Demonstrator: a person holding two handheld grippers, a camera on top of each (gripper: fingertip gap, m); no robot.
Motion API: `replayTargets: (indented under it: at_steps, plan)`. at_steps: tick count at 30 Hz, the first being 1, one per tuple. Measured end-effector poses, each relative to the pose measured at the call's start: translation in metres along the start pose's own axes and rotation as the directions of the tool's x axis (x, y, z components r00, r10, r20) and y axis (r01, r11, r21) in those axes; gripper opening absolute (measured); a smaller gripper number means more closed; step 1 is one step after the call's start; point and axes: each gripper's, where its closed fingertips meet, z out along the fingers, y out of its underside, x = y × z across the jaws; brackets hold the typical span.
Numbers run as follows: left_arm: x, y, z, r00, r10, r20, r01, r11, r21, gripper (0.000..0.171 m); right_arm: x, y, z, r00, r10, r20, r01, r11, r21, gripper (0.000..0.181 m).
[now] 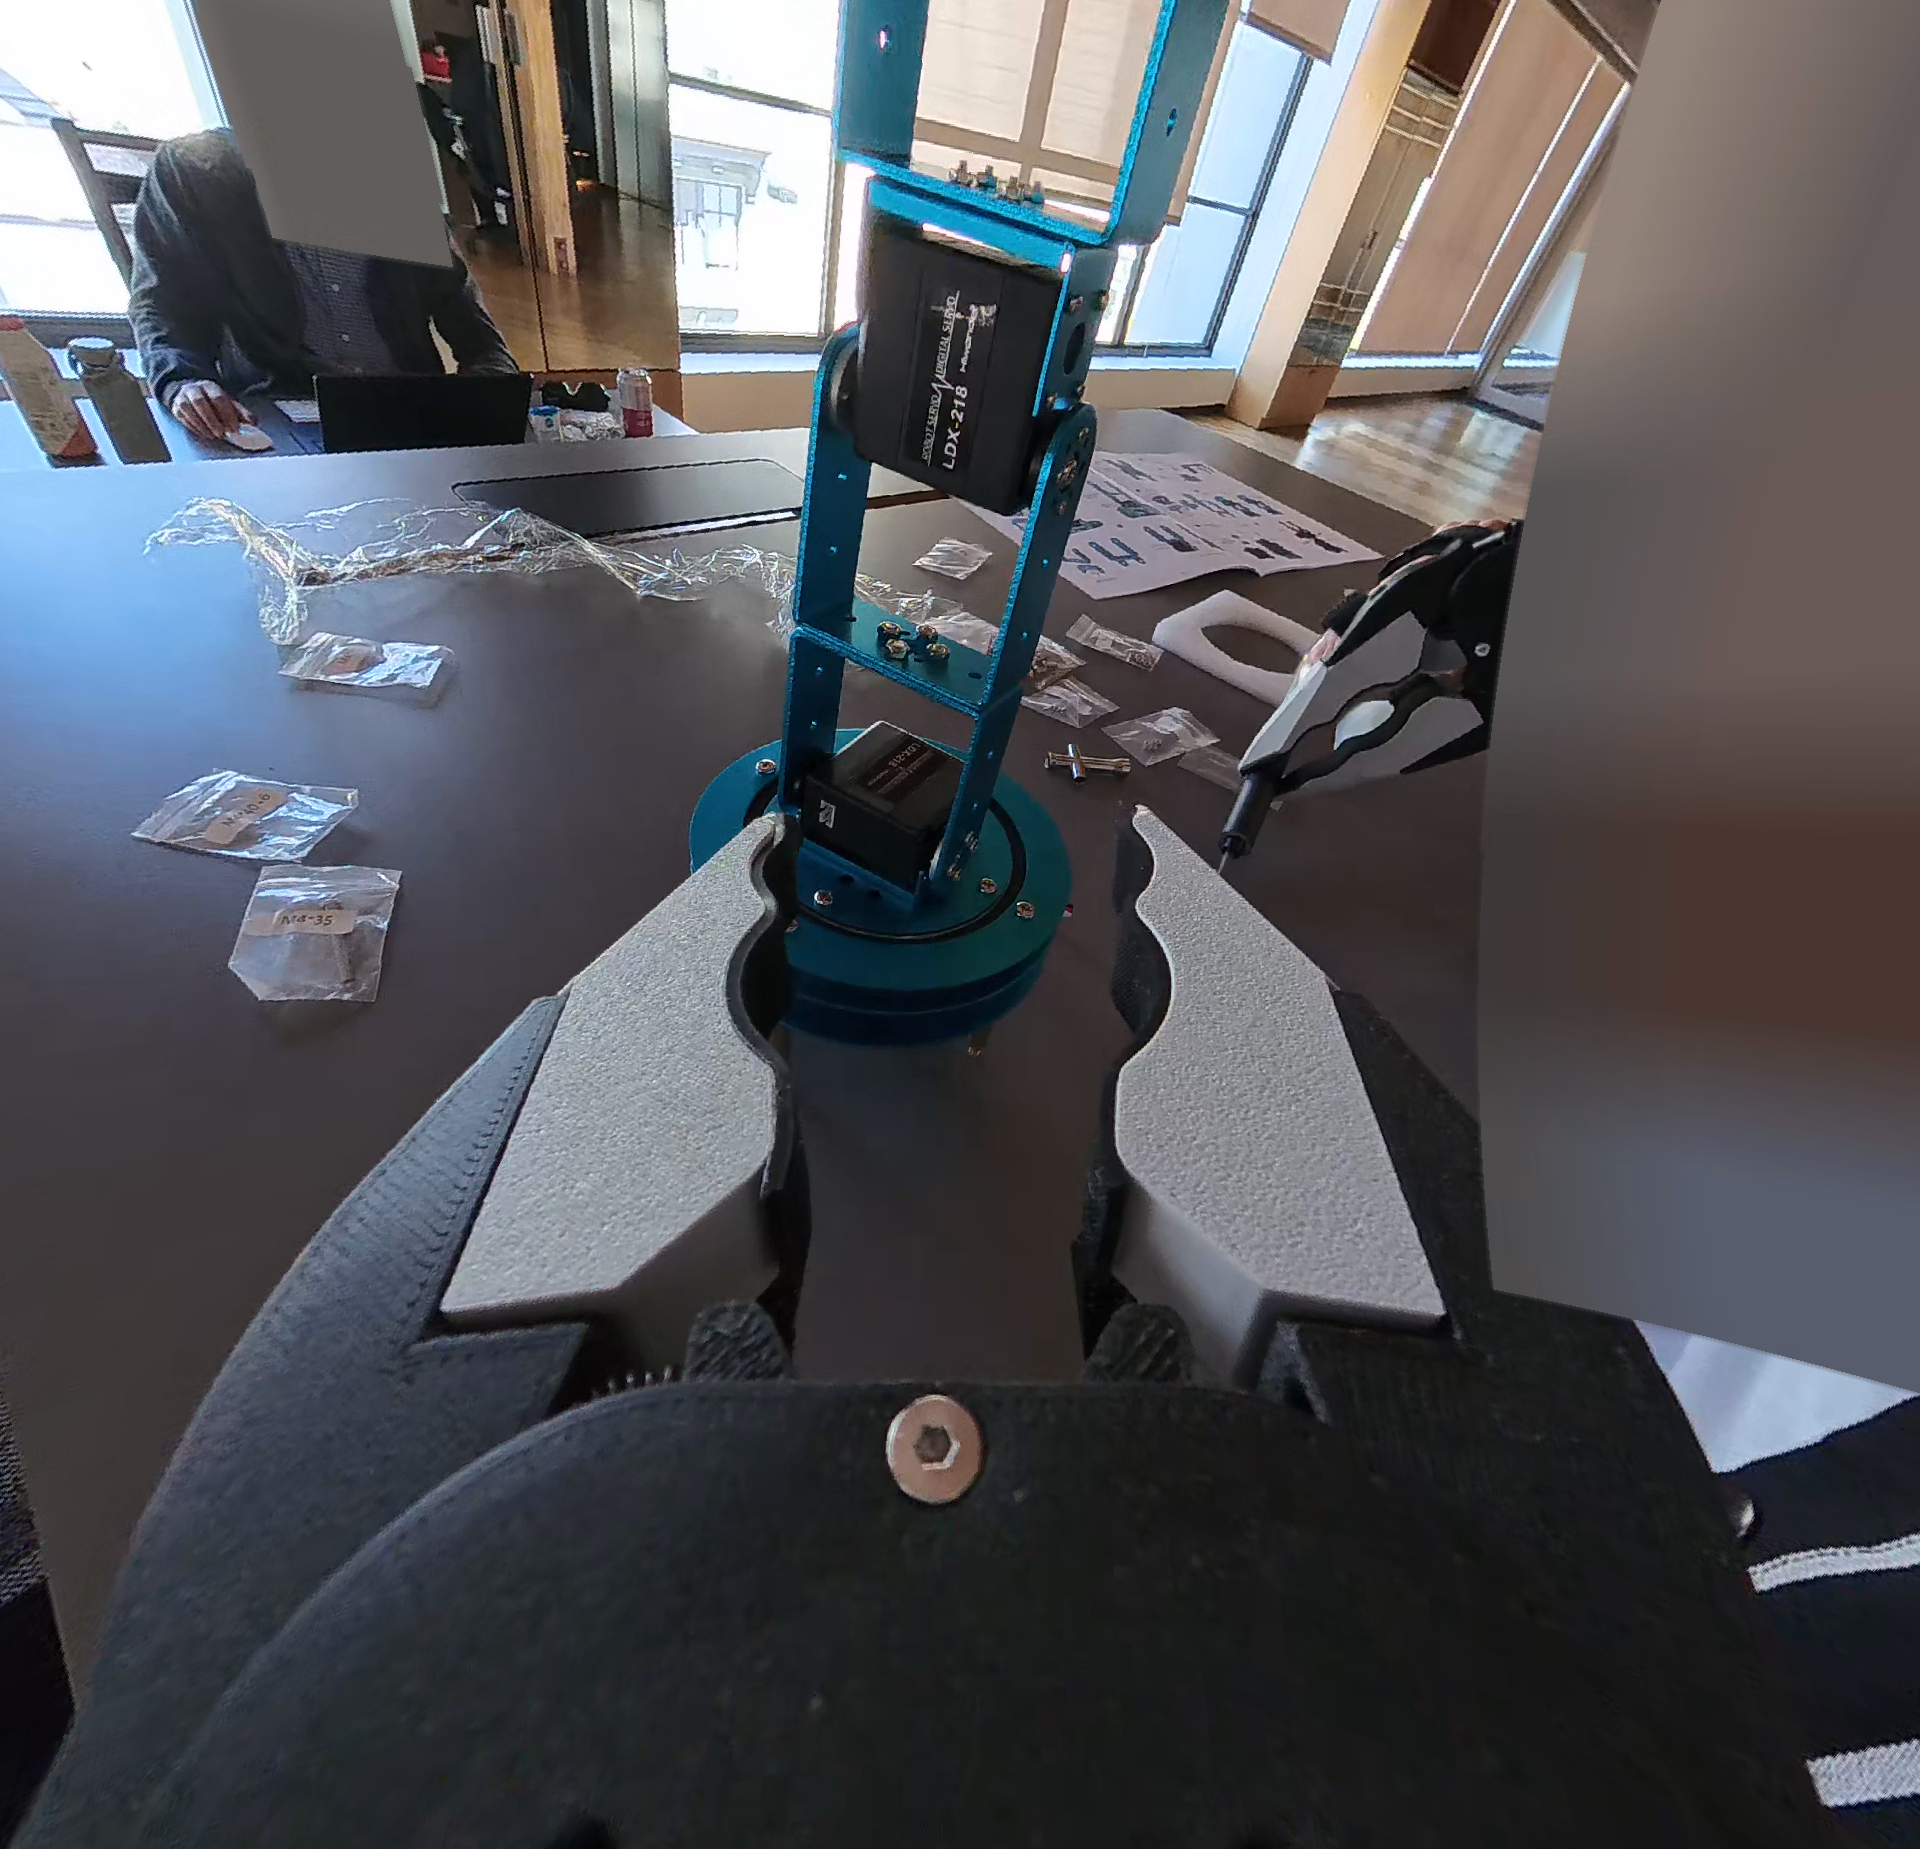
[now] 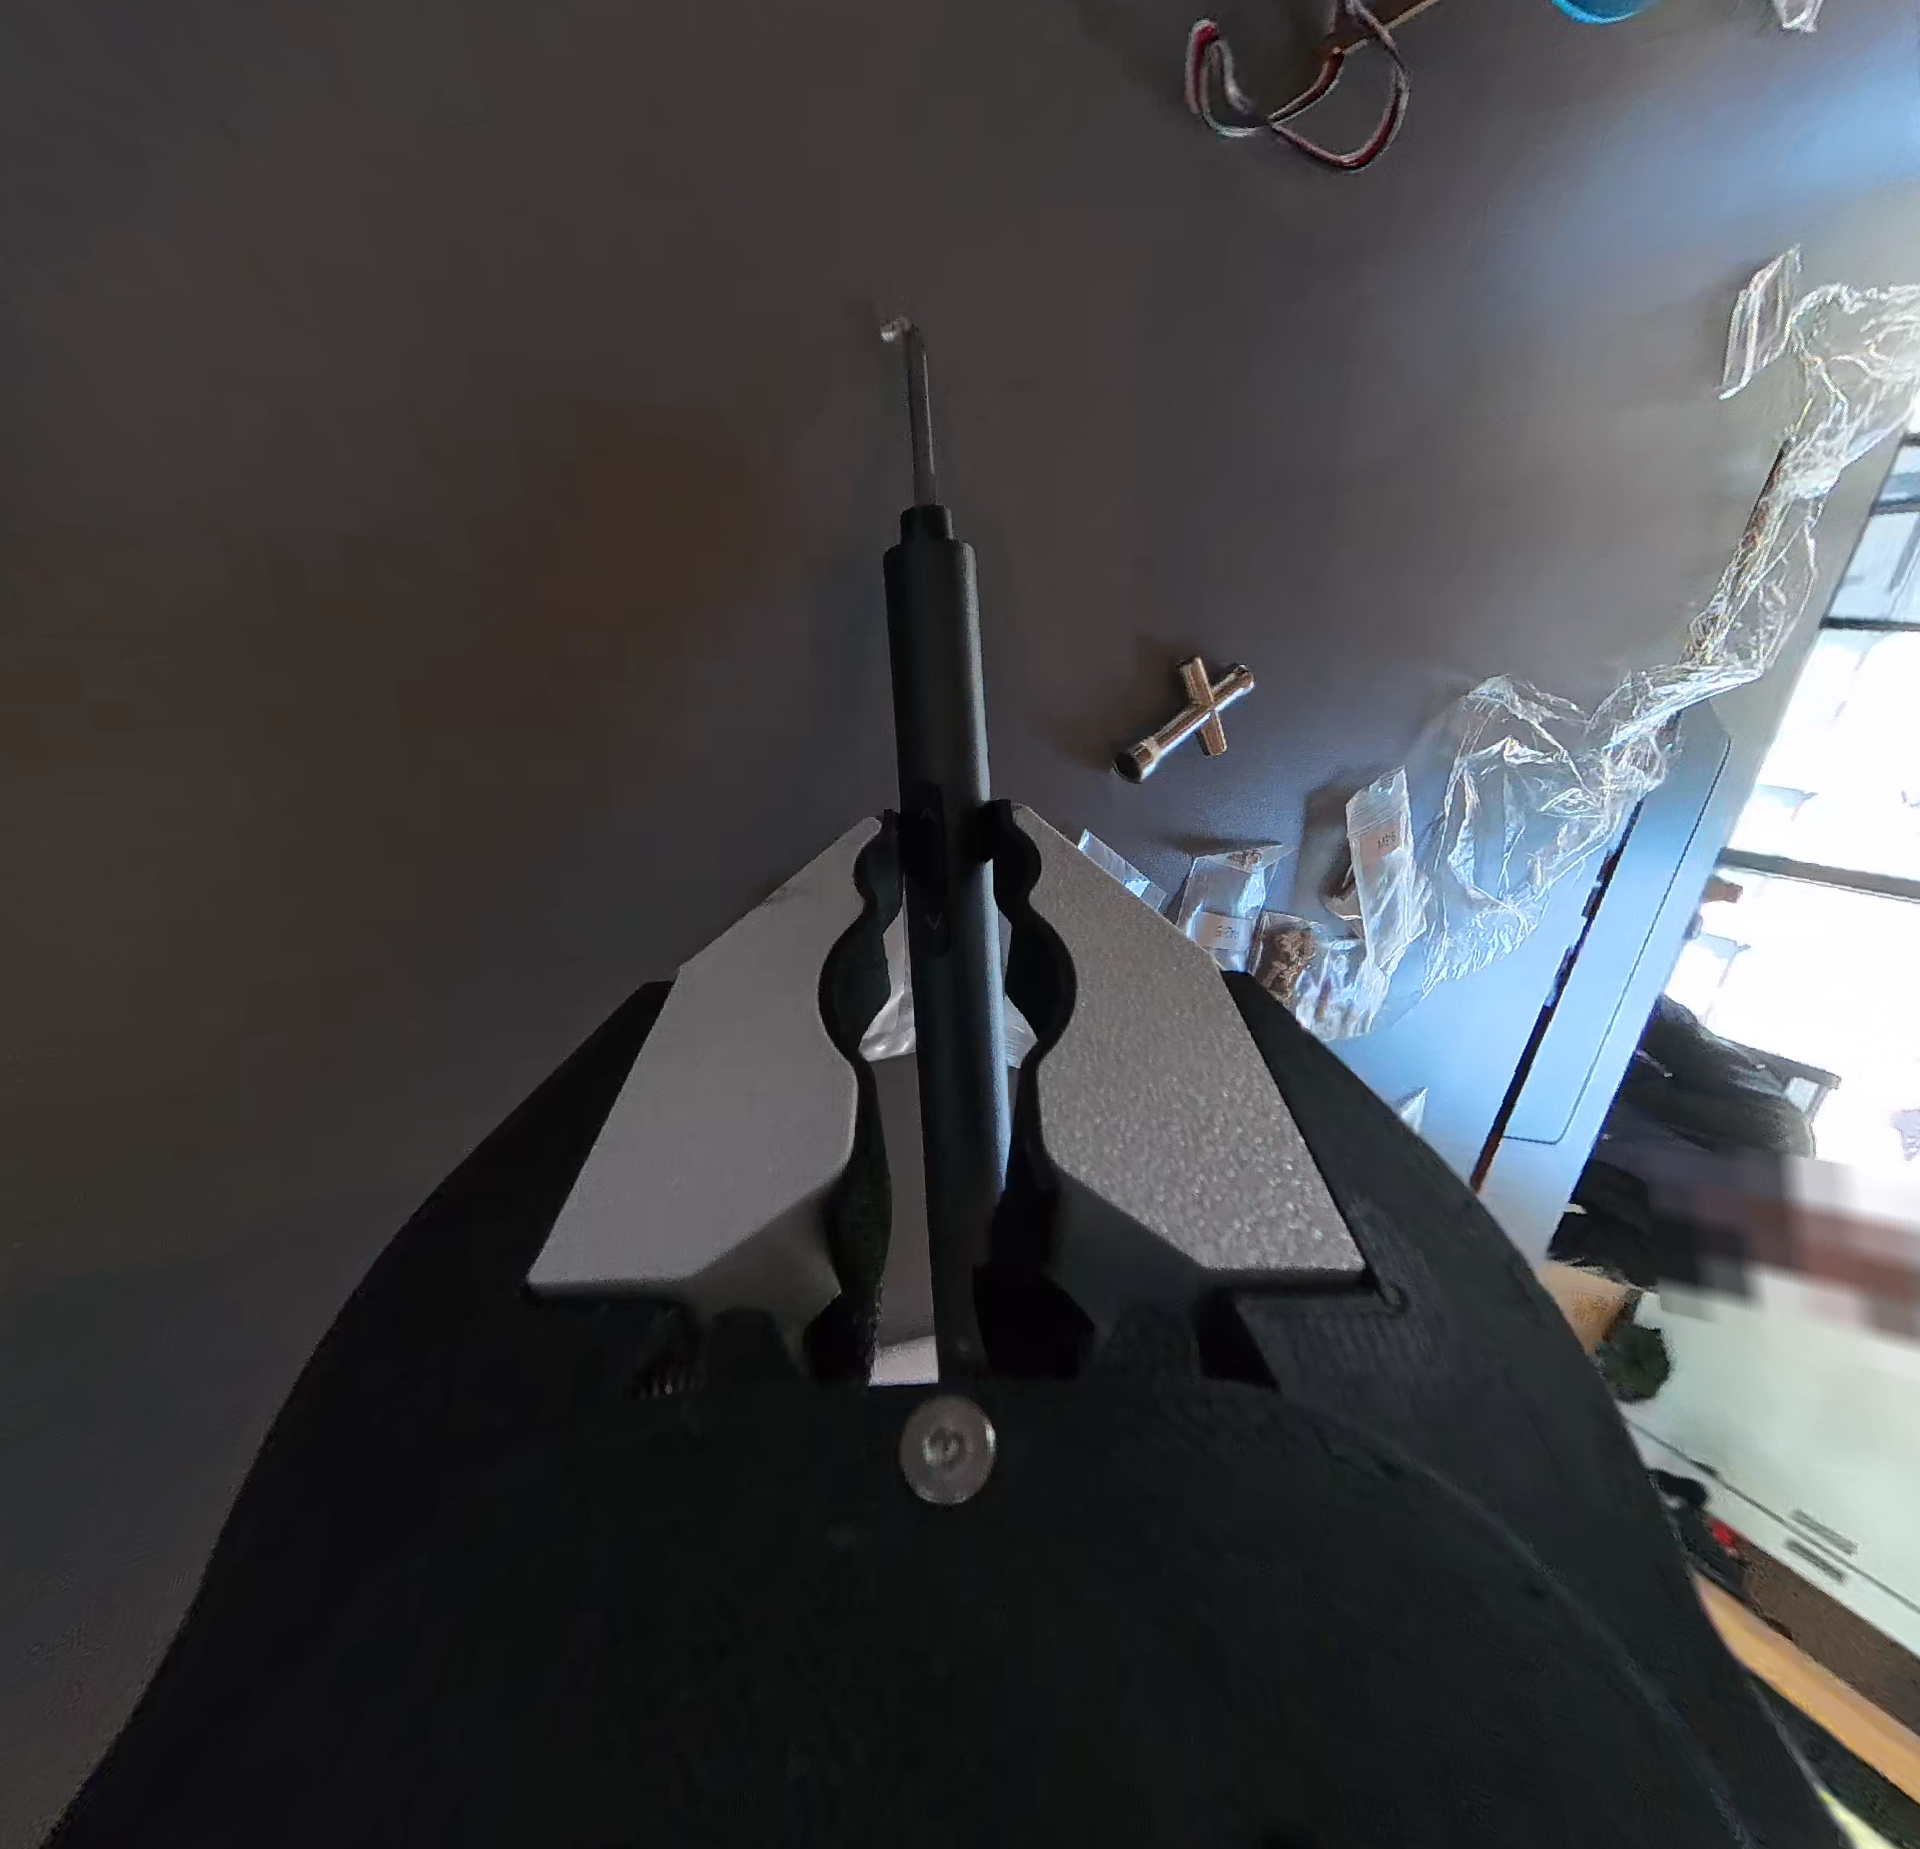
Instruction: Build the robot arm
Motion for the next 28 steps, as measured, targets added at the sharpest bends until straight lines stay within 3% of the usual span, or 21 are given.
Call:
replayTargets:
  at_steps: [5,8,11,13,15,18,20,22,26,28]
  plan:
    - [0.002,0.007,-0.002,1.0,0.001,-0.023,-0.001,1.0,-0.006,0.057,0.009,-0.01,-0.006,0.984,0.177,-0.036,-0.175,0.983,0.057,0.016]
    - [0.023,0.023,0.005,0.991,-0.004,-0.131,-0.002,0.999,-0.046,0.039,0.009,-0.025,-0.007,0.959,0.279,-0.06,-0.274,0.959,0.08,0.016]
    - [0.053,0.046,0.018,0.964,-0.034,-0.263,0.011,0.996,-0.09,0.032,0.007,-0.051,-0.01,0.921,0.386,-0.048,-0.376,0.916,0.138,0.017]
    - [0.074,0.064,0.028,0.928,-0.102,-0.357,0.06,0.99,-0.126,0.03,0.006,-0.072,-0.014,0.9,0.435,-0.034,-0.422,0.886,0.191,0.017]
    - [0.09,0.074,0.035,0.857,-0.266,-0.441,0.205,0.962,-0.181,0.029,0.007,-0.091,-0.019,0.882,0.472,-0.022,-0.452,0.857,0.246,0.017]
    - [0.102,0.061,0.032,0.647,-0.464,-0.605,0.442,0.875,-0.198,0.026,0.01,-0.12,-0.023,0.869,0.494,0.019,-0.472,0.818,0.33,0.016]
    - [0.091,0.054,0.03,0.574,-0.489,-0.658,0.519,0.838,-0.17,0.026,0.013,-0.14,-0.023,0.855,0.51,0.09,-0.501,0.771,0.393,0.016]
    - [0.078,0.047,0.023,0.547,-0.486,-0.682,0.565,0.815,-0.128,0.027,0.017,-0.155,-0.025,0.848,0.513,0.137,-0.515,0.735,0.441,0.016]
    - [0.069,0.039,0.006,0.618,-0.366,-0.695,0.483,0.875,-0.032,0.03,0.023,-0.176,-0.029,0.831,0.493,0.257,-0.549,0.655,0.519,0.016]
    - [0.076,0.032,-0.005,0.563,-0.338,-0.754,0.471,0.881,-0.043,0.026,0.027,-0.183,-0.029,0.822,0.479,0.307,-0.565,0.622,0.542,0.016]
